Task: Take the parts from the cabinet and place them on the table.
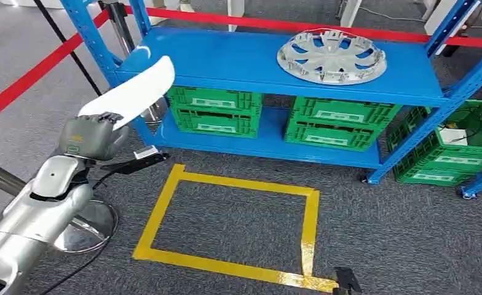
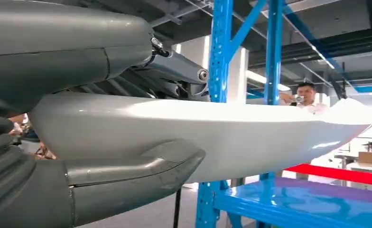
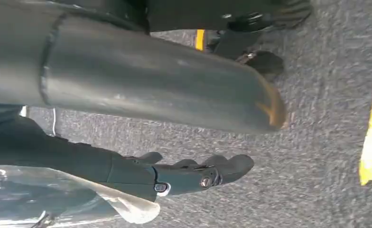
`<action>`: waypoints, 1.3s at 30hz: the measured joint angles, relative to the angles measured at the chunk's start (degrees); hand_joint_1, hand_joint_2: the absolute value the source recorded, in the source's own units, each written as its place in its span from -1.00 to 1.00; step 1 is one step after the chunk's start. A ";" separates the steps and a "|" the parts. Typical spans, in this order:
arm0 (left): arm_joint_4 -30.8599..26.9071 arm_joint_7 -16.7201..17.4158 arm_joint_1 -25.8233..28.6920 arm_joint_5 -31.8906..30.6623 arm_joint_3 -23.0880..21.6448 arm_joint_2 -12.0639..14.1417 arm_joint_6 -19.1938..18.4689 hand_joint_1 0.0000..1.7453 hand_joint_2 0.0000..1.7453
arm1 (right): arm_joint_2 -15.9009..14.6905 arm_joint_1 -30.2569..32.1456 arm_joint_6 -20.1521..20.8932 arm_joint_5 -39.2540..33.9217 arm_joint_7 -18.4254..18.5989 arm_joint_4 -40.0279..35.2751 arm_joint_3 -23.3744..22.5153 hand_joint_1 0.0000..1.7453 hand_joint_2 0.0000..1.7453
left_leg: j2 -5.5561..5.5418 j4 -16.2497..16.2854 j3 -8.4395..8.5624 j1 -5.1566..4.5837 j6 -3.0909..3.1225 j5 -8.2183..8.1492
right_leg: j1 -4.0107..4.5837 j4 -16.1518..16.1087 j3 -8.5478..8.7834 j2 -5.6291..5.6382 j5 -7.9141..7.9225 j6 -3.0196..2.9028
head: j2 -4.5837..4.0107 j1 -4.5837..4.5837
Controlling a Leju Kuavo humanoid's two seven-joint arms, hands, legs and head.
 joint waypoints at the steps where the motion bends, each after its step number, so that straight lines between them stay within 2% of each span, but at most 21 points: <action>1: 0.00 -0.09 -0.09 0.11 0.02 0.02 0.00 1.00 1.00 | 0.00 -0.20 0.06 0.02 0.02 0.00 0.00 -1.00 -1.00 | -0.06 0.46 -0.58 0.03 -0.34 0.30 | 0.01 -5.18 3.32 0.26 -0.52 -0.28 | 0.00 0.02; 2: -0.02 -0.24 -0.22 0.35 0.13 0.17 0.04 1.00 1.00 | 0.00 -0.39 0.13 0.02 0.07 0.00 0.00 -1.00 -1.00 | -0.11 0.68 -1.17 -0.20 -0.74 0.69 | 0.24 -8.86 6.15 0.43 -2.32 -0.39 | 0.00 -0.06; 6: 0.02 -0.52 -0.30 0.52 0.15 0.55 0.02 1.00 1.00 | 0.42 -0.24 0.22 0.02 0.20 -0.07 0.07 -1.00 -1.00 | -0.23 0.01 -1.80 -0.23 -1.98 2.90 | 0.09 -9.60 4.48 0.24 -0.60 -2.05 | 0.00 -0.02; 8: 0.07 -0.63 -0.28 0.52 0.13 0.90 -0.02 1.00 1.00 | 0.46 -0.41 0.22 0.02 0.22 -0.07 0.07 -1.00 -1.00 | -0.07 2.77 -2.79 0.05 -2.48 -2.92 | 0.01 -9.71 3.17 -0.01 0.84 -3.32 | 0.00 -0.55; 10: 0.07 -0.61 -0.40 0.70 0.15 1.07 0.00 1.00 1.00 | 0.55 -0.34 0.26 0.09 0.28 -0.07 0.09 -1.00 -1.00 | -0.07 11.15 -4.33 0.20 -2.88 -9.42 | 0.10 -9.52 1.39 -0.09 2.43 -3.52 | 0.00 -0.57; 12: 0.07 -0.63 -0.11 0.92 0.13 1.09 0.00 1.00 1.00 | 0.59 -0.31 0.26 0.11 0.46 -0.07 0.09 -1.00 -1.00 | -0.07 18.69 -4.91 0.27 -3.17 -11.48 | 0.12 -9.25 -0.75 -0.25 3.81 -3.38 | 0.00 -0.61; 13: 0.07 -0.68 -0.04 0.96 0.13 1.18 0.00 1.00 1.00 | 0.59 -0.30 0.26 0.11 0.48 -0.07 0.09 -1.00 -1.00 | -0.07 18.85 -4.00 0.35 -3.22 -10.20 | 0.11 -9.06 -1.72 -0.37 4.40 -3.37 | 0.00 -0.59; 15: 0.07 -0.72 -0.10 1.03 0.13 1.31 0.00 1.00 1.00 | 0.66 -0.32 0.31 0.13 0.52 -0.07 0.09 -1.00 -1.00 | -0.06 13.23 1.03 0.51 -3.16 -5.79 | 0.09 -8.75 -3.75 -0.51 5.84 -3.21 | 0.00 -0.57; 16: 0.07 -0.72 -0.22 1.05 0.15 1.38 0.00 1.00 1.00 | 0.68 -0.35 0.35 0.13 0.52 -0.07 0.11 -1.00 -1.00 | -0.05 8.07 4.87 0.53 -3.02 -5.18 | 0.08 -8.68 -4.49 -0.52 6.55 -2.97 | 0.00 -0.63; 17: 0.04 -0.72 -0.42 1.03 0.15 1.40 0.04 1.00 1.00 | 0.70 -0.35 0.35 0.13 0.52 -0.07 0.11 -1.00 -1.00 | -0.07 2.00 9.18 0.34 -2.73 -7.41 | 0.30 -8.60 -4.99 -0.50 7.17 -2.58 | 0.00 -0.63; 18: 0.02 -0.72 -0.53 1.05 0.15 1.40 0.07 1.00 1.00 | 0.74 -0.35 0.35 0.17 0.52 -0.07 0.11 -1.00 -1.00 | -0.13 -1.71 10.71 0.20 -2.24 -8.56 | 0.34 -8.62 -5.21 -0.59 7.85 -2.28 | 0.00 -0.48; 21: 0.04 -0.74 -0.52 1.07 0.15 1.53 0.07 1.00 1.00 | 0.79 -0.26 0.39 0.13 0.52 -0.09 0.15 -1.00 -1.00 | -0.15 -0.90 8.97 -0.20 -1.26 -6.65 | 0.15 -10.23 -5.29 -0.56 10.43 -1.28 | 0.00 -0.74; 22: 0.04 -0.83 -0.55 1.09 0.11 1.49 0.02 1.00 1.00 | 0.79 -0.17 0.39 0.07 0.52 -0.07 0.15 -1.00 -1.00 | 0.10 -1.63 8.36 0.46 -0.57 -5.43 | -0.03 -10.19 -5.77 -0.45 10.07 -0.94 | 0.00 -0.83; 23: 0.04 -0.87 -0.65 1.11 0.04 1.42 -0.04 1.00 1.00 | 0.79 -0.16 0.39 0.00 0.52 -0.07 0.20 -1.00 -1.00 | 0.20 -1.63 7.46 0.32 -0.20 -4.47 | 0.03 -8.95 -6.66 -0.23 6.65 -0.66 | 0.00 -0.70; 25: 0.04 -1.07 -0.77 1.33 0.02 1.42 -0.09 1.00 1.00 | 0.79 -0.31 0.41 0.00 0.52 -0.09 0.35 -1.00 -1.00 | 0.21 -1.55 5.20 0.28 0.24 -2.62 | 0.05 -1.06 -8.47 -0.06 -1.61 -0.46 | 0.00 -0.22; 27: 0.04 -1.22 -0.78 1.68 0.00 1.49 -0.09 1.00 1.00 | 0.81 -0.43 0.44 -0.02 0.52 -0.09 0.61 -1.00 -1.00 | 0.21 -1.41 2.85 0.15 0.23 -0.69 | 0.07 7.53 -9.24 -0.03 -4.63 -0.33 | 0.00 -0.22; 29: 0.04 -1.44 -0.78 1.75 -0.02 1.51 -0.09 1.00 1.00 | 0.83 -0.54 0.44 -0.09 0.52 -0.09 0.77 -1.00 -1.00 | 0.19 -1.19 0.35 0.11 0.10 1.08 | 0.06 9.15 -7.27 -0.02 -0.61 -0.40 | 0.00 -0.24; 31: 0.04 -1.64 -0.81 1.94 -0.02 1.68 -0.09 1.00 1.00 | 0.83 -0.81 0.46 -0.15 0.48 -0.09 0.96 -1.00 -1.00 | -0.02 -1.09 -1.88 0.10 -0.35 2.84 | 0.06 2.72 -1.09 0.05 1.90 -0.83 | 0.00 -0.22; 33: -0.07 -1.73 -1.11 2.29 0.00 1.83 -0.11 1.00 1.00 | 0.83 -1.35 0.48 -0.15 0.39 -0.09 0.98 -1.00 -1.00 | -0.02 -0.61 -2.96 -0.10 -1.03 3.99 | 0.40 -9.87 8.98 0.53 -2.82 -1.30 | 0.00 -0.21; 37: -0.04 -2.25 -0.81 3.59 -0.24 2.19 -0.22 1.00 1.00 | 0.98 -1.09 0.61 -0.53 0.24 -0.15 1.05 -1.00 -1.00 | -0.08 -1.77 -3.62 0.27 -2.30 6.76 | 0.39 -11.04 7.09 0.22 -1.76 -2.29 | 0.00 -0.26; 39: -0.04 -2.40 -0.53 4.26 -0.46 2.54 -0.29 1.00 1.00 | 0.96 -0.86 0.65 -0.90 0.15 -0.15 1.09 -1.00 -1.00 | -0.04 2.19 -4.75 0.46 -2.90 -0.31 | 0.40 -10.98 6.14 -0.10 -0.31 -3.36 | 0.00 -0.70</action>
